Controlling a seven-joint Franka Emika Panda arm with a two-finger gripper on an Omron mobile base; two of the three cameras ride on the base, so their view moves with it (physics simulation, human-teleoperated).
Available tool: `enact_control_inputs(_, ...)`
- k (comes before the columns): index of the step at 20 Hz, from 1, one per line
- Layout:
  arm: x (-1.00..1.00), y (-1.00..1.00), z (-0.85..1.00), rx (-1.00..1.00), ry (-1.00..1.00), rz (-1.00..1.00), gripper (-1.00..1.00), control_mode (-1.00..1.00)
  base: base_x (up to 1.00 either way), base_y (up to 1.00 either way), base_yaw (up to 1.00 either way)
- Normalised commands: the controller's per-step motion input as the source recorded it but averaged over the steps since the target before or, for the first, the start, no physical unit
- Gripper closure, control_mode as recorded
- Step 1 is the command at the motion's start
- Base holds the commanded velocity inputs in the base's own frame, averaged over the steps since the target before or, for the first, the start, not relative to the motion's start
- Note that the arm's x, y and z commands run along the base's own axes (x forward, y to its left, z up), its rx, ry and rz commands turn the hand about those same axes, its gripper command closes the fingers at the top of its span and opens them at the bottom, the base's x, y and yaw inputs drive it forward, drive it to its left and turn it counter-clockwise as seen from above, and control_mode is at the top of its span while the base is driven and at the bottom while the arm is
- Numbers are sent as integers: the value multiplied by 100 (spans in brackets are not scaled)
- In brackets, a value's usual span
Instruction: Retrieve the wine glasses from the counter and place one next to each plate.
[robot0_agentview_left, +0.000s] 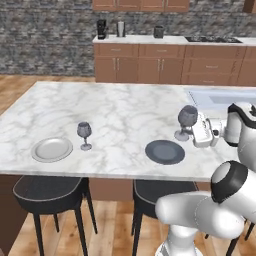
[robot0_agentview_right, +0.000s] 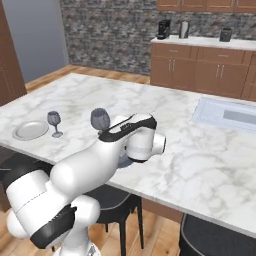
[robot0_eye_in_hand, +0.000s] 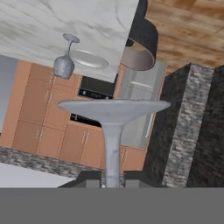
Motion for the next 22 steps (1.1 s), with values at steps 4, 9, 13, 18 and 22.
enact_control_inputs(4,0,0,0,0,0,0,100,100,42,-48,14)
enact_control_inputs(9,29,-35,-13,0,4,7,100,-100,39,-43,7)
enact_control_inputs(13,49,-76,-20,0,0,16,100,-100,0,0,0)
enact_control_inputs(18,43,-58,-18,0,0,11,100,-100,0,0,0)
enact_control_inputs(22,37,-49,-26,0,0,6,100,-100,0,0,0)
